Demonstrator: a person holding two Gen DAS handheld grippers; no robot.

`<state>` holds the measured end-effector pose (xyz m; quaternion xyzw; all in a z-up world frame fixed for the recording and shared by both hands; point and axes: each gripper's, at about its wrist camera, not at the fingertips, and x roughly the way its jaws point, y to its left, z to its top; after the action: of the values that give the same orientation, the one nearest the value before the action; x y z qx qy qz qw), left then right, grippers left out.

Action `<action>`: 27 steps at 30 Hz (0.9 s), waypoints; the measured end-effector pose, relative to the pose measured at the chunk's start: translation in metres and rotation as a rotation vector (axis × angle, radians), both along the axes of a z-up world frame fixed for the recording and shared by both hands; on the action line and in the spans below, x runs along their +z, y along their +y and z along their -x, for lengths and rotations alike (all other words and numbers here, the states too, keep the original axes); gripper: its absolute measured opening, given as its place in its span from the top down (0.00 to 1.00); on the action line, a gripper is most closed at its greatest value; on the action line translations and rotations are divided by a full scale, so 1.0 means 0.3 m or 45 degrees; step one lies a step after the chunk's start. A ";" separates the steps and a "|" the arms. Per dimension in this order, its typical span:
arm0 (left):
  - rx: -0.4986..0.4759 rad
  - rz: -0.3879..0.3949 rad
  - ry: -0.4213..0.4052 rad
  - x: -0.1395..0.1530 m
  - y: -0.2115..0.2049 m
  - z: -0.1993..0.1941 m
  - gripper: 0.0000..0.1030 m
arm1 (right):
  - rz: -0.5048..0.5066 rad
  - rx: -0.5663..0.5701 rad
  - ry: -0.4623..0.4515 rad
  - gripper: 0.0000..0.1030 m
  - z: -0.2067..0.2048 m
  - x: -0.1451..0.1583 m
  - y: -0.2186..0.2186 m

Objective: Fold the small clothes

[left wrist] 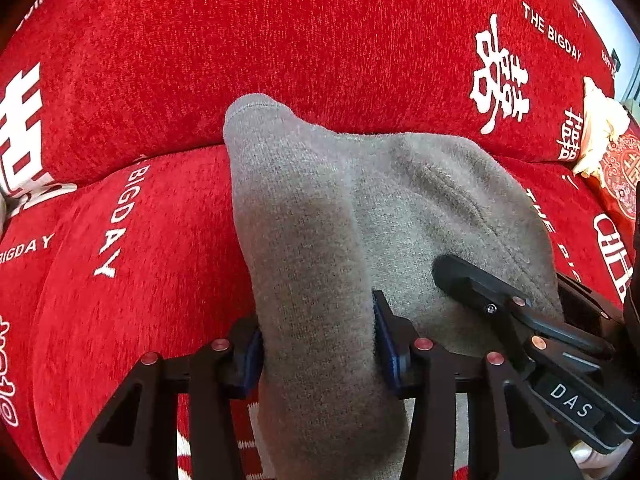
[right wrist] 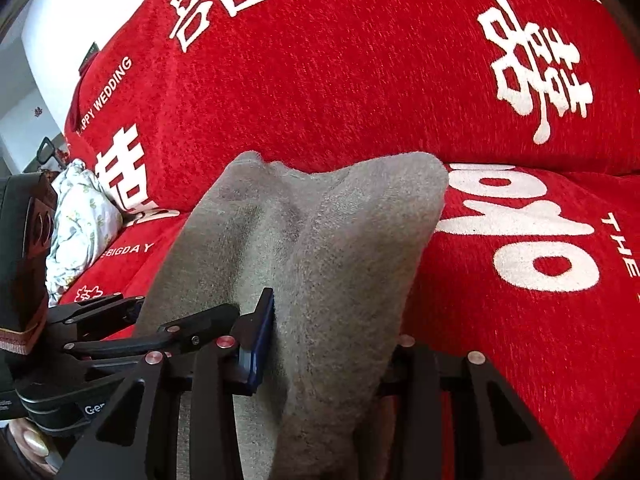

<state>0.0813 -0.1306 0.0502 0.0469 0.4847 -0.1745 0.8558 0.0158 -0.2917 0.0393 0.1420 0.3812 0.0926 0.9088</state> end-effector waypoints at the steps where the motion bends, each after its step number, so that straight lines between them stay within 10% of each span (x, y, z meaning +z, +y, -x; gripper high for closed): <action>1: 0.001 -0.002 0.001 0.001 0.001 0.005 0.53 | 0.005 0.003 0.000 0.59 0.005 0.002 0.003; 27: 0.021 -0.034 -0.015 0.015 0.085 0.155 0.53 | 0.034 0.052 -0.001 0.60 0.123 0.022 0.080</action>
<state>0.0347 -0.1052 0.0547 0.0554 0.4824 -0.1606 0.8593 -0.0210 -0.2676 0.0458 0.1219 0.3848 0.1059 0.9088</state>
